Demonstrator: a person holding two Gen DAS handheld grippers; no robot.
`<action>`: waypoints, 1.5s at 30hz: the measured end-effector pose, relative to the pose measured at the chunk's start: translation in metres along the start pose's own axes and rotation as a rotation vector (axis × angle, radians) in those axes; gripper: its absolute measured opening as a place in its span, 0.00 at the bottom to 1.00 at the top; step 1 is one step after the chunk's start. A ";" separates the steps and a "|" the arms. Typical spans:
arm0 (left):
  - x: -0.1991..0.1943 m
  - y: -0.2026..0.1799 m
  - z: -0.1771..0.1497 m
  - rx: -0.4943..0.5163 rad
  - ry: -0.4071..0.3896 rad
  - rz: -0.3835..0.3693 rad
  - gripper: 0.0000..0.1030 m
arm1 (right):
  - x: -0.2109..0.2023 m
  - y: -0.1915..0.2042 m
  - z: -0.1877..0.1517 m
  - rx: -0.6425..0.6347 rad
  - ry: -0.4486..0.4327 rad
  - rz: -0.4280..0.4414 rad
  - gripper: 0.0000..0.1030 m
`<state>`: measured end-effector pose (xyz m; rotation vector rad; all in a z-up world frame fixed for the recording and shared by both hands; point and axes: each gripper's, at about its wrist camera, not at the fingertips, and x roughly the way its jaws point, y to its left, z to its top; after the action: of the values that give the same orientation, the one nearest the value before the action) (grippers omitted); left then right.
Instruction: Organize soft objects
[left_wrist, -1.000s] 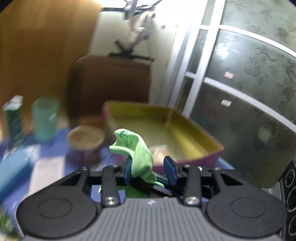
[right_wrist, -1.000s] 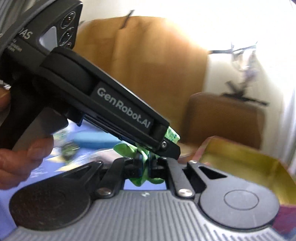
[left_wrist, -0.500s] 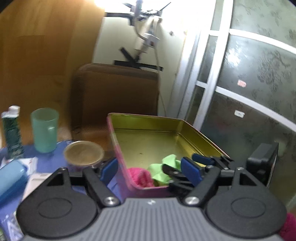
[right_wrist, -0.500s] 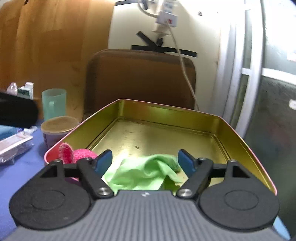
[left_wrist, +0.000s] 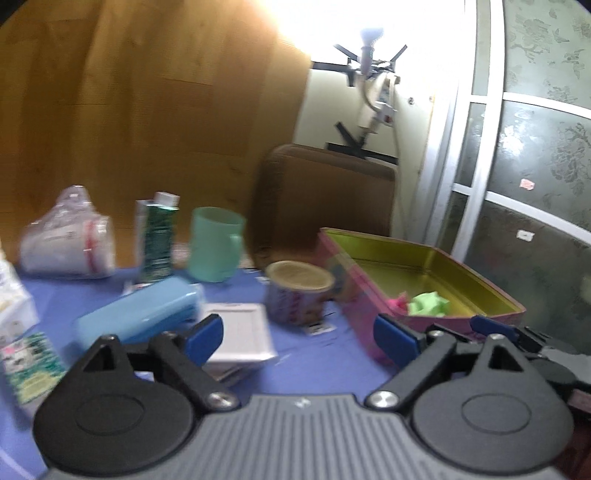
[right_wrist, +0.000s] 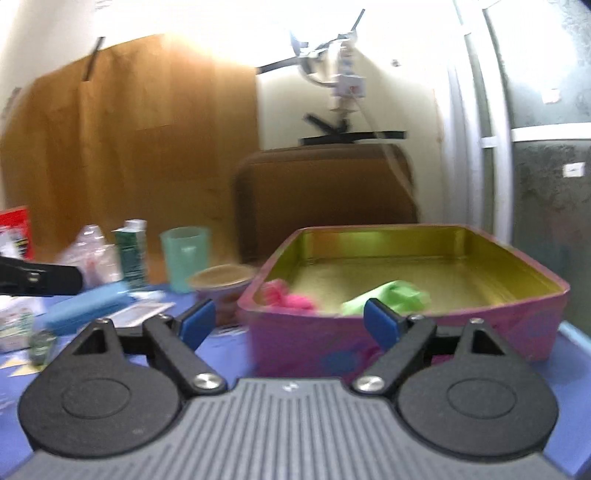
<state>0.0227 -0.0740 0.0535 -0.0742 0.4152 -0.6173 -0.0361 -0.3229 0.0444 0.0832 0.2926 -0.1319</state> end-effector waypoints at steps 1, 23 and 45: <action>-0.004 0.007 -0.003 -0.003 -0.001 0.010 0.89 | 0.000 0.008 -0.003 -0.009 0.010 0.027 0.87; -0.010 0.055 -0.035 -0.099 0.033 0.065 0.92 | 0.035 0.061 -0.029 0.030 0.246 0.218 0.87; -0.018 0.068 -0.034 -0.151 0.022 0.085 0.92 | 0.034 0.062 -0.030 0.025 0.237 0.212 0.87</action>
<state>0.0332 -0.0070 0.0161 -0.1933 0.4836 -0.5029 -0.0038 -0.2630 0.0101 0.1542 0.5165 0.0861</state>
